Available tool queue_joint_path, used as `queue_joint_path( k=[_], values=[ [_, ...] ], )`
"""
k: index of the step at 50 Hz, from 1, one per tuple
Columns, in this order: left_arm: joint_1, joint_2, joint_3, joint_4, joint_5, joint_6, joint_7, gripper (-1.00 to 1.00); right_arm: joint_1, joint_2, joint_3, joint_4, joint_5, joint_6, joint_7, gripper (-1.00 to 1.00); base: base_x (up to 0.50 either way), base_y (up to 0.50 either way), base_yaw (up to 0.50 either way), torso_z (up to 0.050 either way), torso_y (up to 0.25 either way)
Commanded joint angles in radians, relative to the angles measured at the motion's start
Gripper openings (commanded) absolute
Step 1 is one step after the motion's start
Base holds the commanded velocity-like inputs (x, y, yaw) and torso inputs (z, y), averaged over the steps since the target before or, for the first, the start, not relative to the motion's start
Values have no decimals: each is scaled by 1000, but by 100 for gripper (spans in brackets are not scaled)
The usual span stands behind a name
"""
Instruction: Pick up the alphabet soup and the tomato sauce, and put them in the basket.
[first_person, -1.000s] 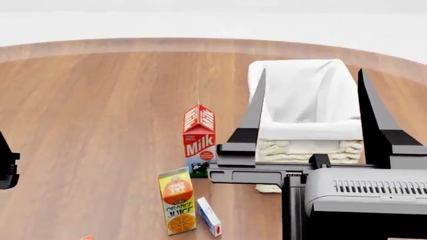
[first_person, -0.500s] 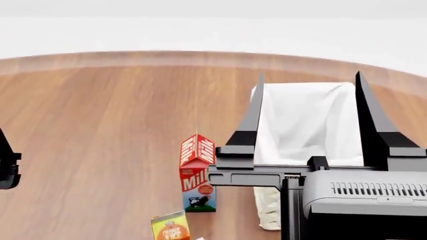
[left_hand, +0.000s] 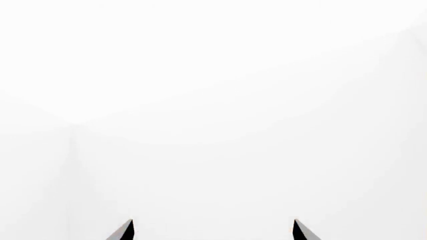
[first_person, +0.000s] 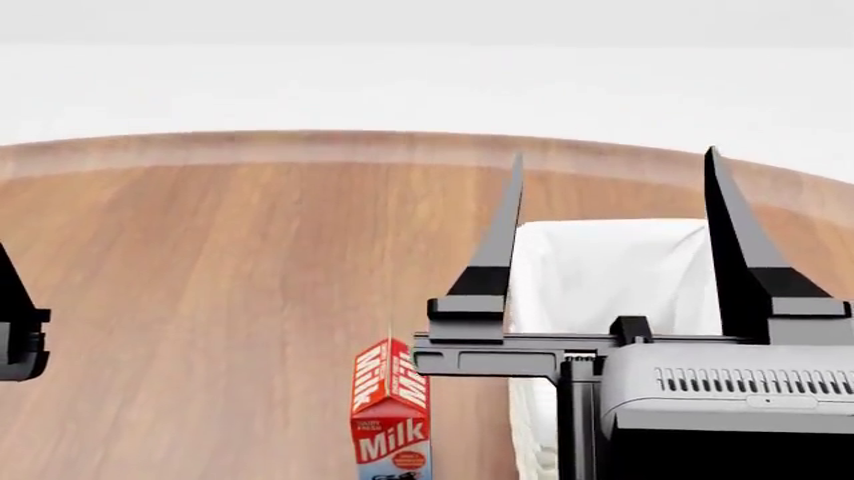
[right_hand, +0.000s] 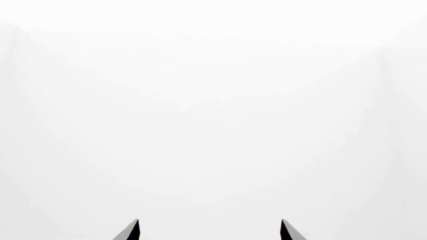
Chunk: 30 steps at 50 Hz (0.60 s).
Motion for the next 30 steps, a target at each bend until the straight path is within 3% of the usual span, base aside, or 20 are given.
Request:
queue_joint_path(
  k=[1, 11, 20, 25, 26, 30],
  values=[
    [1, -6, 5, 3, -5, -7, -8, 100, 1, 5, -8, 0, -3, 12, 13, 100, 0, 0, 0, 0, 11],
    [1, -9, 2, -1, -11, -8, -10, 100, 38, 14, -4, -46, 23, 100, 13, 100, 0, 0, 0, 0, 0],
    [7, -16, -5, -33, -36, 21, -27, 100, 249, 16, 94, -254, 252, 598, -8, 100, 0, 0, 0, 0, 0],
    [1, -20, 4, -38, -40, 15, -33, 100, 311, 18, 221, -267, 512, 805, 60, 100, 0, 0, 0, 0, 0],
    [6, -21, -1, -28, -41, 11, -34, 100, 391, -20, 337, -268, 662, 955, 99, 100, 0, 0, 0, 0, 0],
    [1, -26, 4, -13, -35, -8, -33, 100, 403, -6, 446, -230, 1013, 1067, 332, 100, 0, 0, 0, 0, 0]
  ],
)
